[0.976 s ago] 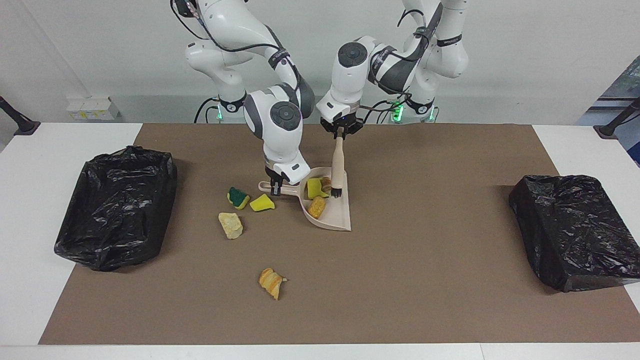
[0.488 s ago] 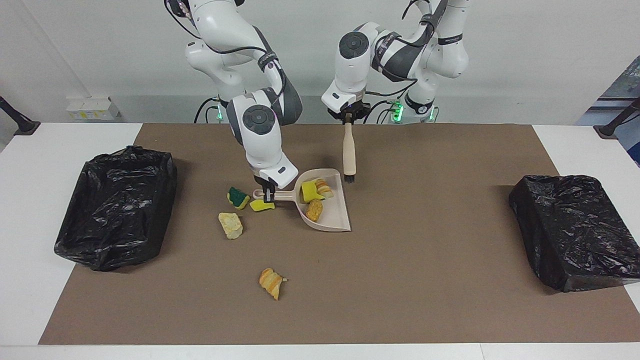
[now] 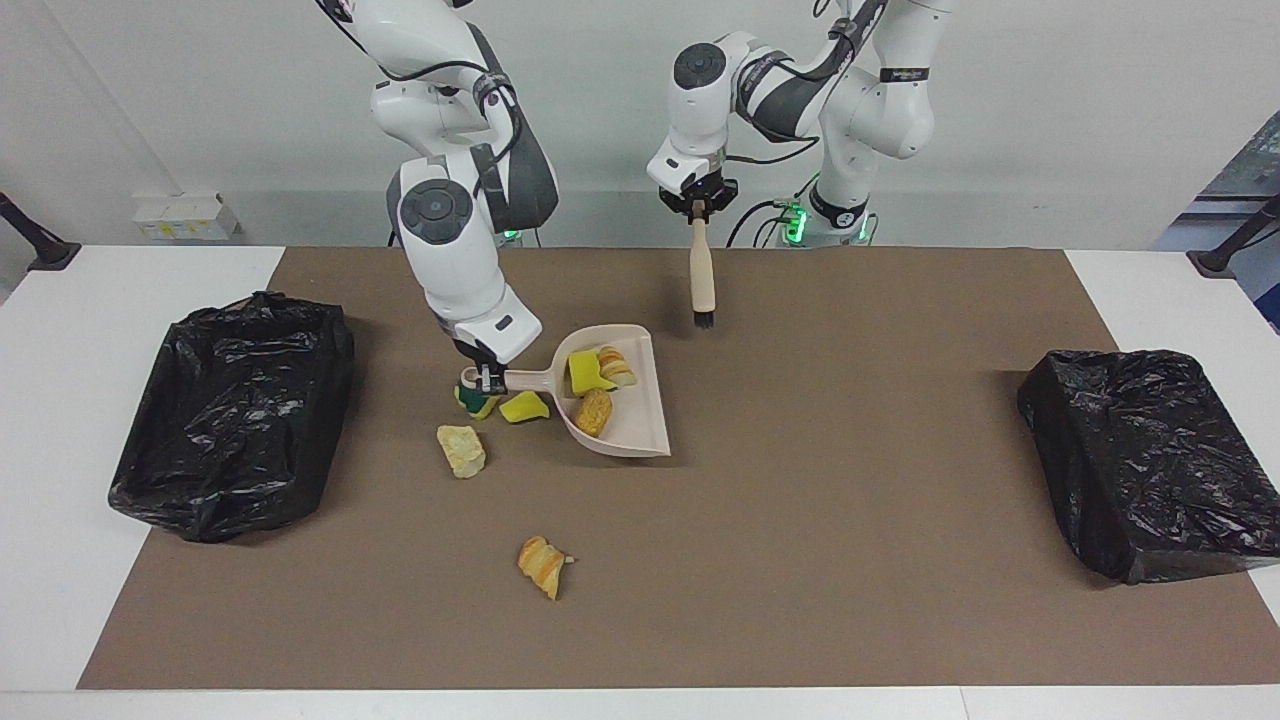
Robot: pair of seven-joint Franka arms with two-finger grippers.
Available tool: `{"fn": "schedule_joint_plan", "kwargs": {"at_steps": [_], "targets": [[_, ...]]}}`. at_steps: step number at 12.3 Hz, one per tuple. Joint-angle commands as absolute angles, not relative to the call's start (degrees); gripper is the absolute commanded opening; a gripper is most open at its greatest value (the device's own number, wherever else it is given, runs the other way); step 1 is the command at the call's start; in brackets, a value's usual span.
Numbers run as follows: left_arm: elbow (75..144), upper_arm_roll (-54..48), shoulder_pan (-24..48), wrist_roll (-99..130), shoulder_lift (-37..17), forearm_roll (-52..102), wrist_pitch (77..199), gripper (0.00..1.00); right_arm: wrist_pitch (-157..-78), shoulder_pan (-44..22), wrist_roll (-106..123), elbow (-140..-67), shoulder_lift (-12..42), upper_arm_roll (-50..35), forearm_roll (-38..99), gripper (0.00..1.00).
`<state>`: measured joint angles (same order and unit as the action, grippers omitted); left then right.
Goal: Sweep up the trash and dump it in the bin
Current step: 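Carry the loaded dustpan to the nearby bin with the right gripper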
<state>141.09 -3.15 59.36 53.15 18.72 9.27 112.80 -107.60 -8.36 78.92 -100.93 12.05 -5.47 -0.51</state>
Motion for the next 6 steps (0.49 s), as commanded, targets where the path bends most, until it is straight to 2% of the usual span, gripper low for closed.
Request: {"fn": "schedule_joint_plan", "kwargs": {"at_steps": [1, 6], "targets": [[145.80, -2.46, 65.11, 56.25, 21.18, 12.64, 119.59, 0.00, -103.37, -4.67, 82.43, -97.57, 12.13, -5.98, 1.14, 0.00], [147.83, -2.29, 66.62, 57.57, 18.19, 16.07, 125.50, 0.00, -98.62, 3.67, 86.91, -92.92, 12.56, -5.54, -0.87, 0.00]]}}
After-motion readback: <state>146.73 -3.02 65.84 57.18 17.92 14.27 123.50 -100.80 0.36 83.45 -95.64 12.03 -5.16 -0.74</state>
